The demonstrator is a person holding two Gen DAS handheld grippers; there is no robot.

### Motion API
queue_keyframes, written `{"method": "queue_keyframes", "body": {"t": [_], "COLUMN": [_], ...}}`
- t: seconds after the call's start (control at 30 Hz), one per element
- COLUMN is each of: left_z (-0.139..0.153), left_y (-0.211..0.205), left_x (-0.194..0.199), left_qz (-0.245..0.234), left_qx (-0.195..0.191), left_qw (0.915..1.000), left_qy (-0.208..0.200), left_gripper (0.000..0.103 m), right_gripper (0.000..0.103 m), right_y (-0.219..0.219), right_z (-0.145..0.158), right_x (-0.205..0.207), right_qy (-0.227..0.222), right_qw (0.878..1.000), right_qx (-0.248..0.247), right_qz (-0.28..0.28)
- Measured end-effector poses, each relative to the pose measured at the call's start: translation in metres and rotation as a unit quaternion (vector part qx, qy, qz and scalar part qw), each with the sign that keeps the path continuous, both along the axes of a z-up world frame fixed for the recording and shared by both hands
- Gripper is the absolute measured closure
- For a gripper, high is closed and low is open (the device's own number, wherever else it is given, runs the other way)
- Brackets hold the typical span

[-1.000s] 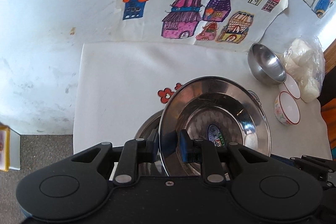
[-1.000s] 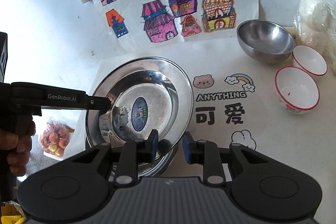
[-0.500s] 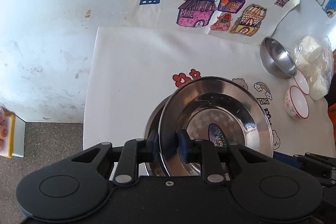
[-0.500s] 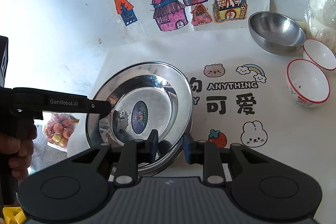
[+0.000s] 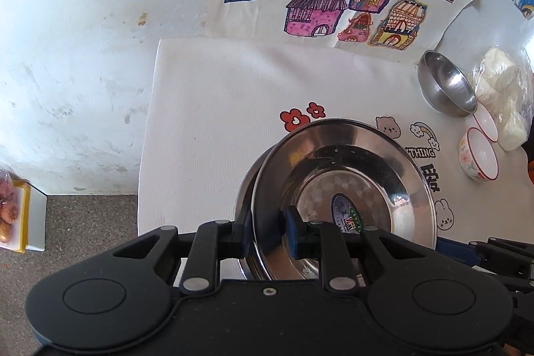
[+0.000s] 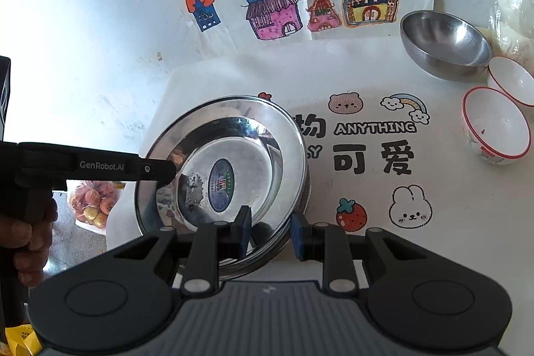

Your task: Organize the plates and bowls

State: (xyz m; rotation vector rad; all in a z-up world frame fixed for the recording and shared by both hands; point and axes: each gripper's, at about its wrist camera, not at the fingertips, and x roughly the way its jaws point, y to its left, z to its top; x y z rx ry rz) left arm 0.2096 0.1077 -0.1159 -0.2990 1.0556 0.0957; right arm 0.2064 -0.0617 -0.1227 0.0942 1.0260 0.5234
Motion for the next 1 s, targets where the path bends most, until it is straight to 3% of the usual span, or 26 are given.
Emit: {"method": "queue_keyframes", "body": {"t": [0.73, 1.0], "left_z": [-0.0043, -0.0023], "left_y": [-0.0071, -0.0083], "left_x": [0.0044, 0.0030], "left_qz": [-0.012, -0.014], "left_qx": [0.015, 0.012], "left_qw": [0.9996, 0.9996], "left_qy": [0.020, 0.022], "left_gripper": [0.080, 0.072], "right_gripper": [0.071, 0.069], "right_y": [0.0050, 0.0063], "right_z": [-0.0030, -0.0049], "right_x": [0.0015, 0.0002], "right_qy": [0.010, 0.014], "right_qw": [1.000, 1.000], "right_qx": [-0.011, -0.015], "right_qz": [-0.011, -0.014]}}
